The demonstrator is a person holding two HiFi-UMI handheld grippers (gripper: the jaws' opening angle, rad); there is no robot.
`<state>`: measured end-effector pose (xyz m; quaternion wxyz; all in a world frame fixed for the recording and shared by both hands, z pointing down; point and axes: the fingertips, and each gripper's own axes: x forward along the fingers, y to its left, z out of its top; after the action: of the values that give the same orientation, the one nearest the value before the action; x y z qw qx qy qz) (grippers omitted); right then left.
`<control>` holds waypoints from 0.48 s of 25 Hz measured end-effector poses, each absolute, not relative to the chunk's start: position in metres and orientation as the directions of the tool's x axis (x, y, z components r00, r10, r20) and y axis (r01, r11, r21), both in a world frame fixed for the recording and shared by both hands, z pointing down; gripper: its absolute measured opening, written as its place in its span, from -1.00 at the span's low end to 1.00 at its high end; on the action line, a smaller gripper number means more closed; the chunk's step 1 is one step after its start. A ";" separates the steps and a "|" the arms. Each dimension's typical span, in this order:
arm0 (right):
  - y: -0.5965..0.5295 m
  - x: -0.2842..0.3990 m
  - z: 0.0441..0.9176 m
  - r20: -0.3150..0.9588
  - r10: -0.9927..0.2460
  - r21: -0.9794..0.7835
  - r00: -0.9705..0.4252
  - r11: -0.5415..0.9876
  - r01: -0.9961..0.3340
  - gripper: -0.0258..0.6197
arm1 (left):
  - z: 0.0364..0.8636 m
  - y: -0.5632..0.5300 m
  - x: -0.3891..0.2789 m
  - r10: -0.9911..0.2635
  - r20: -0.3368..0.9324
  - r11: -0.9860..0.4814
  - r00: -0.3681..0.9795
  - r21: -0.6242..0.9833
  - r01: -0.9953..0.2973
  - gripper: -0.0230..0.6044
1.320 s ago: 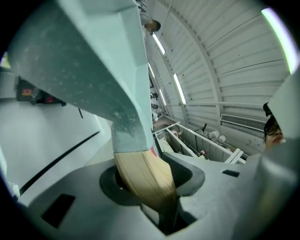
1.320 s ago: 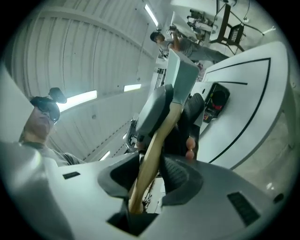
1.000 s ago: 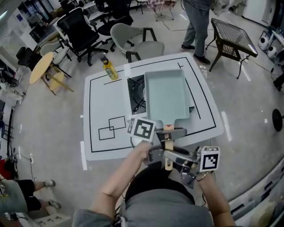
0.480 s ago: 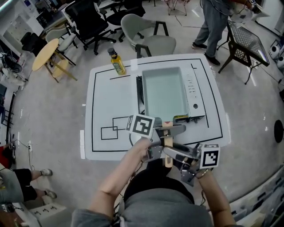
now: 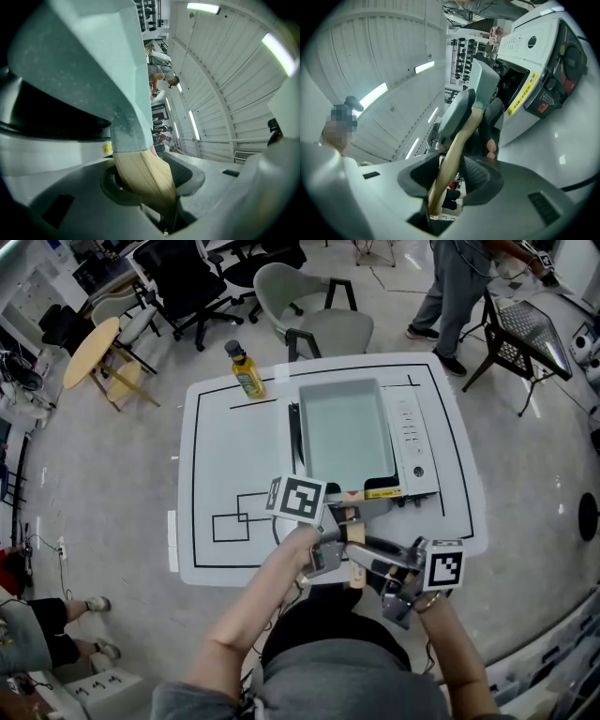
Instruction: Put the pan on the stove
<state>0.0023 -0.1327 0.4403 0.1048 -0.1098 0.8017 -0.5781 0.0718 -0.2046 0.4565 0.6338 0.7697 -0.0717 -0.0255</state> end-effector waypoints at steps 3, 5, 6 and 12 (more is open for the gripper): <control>-0.136 0.002 0.442 -0.038 -0.296 -0.951 -0.954 0.303 -0.057 -0.47 | 0.460 -0.208 0.071 -0.147 0.054 -0.175 0.988 0.981 -0.080 -0.50; -0.139 0.000 0.442 -0.036 -0.295 -0.952 -0.955 0.302 -0.058 -0.47 | 0.460 -0.211 0.069 -0.147 0.055 -0.173 0.988 0.982 -0.080 -0.50; -0.140 -0.001 0.442 -0.035 -0.295 -0.952 -0.955 0.300 -0.058 -0.47 | 0.460 -0.213 0.068 -0.147 0.056 -0.172 0.988 0.982 -0.081 -0.50; -0.146 -0.005 0.442 -0.049 -0.291 -0.955 -0.956 0.293 -0.040 -0.46 | 0.463 -0.218 0.065 -0.150 0.068 -0.155 0.986 0.984 -0.091 -0.50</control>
<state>-0.0049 -0.1459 0.4418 0.1068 -0.1039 0.7969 -0.5855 0.0648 -0.2178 0.4630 0.6451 0.7596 -0.0793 -0.0226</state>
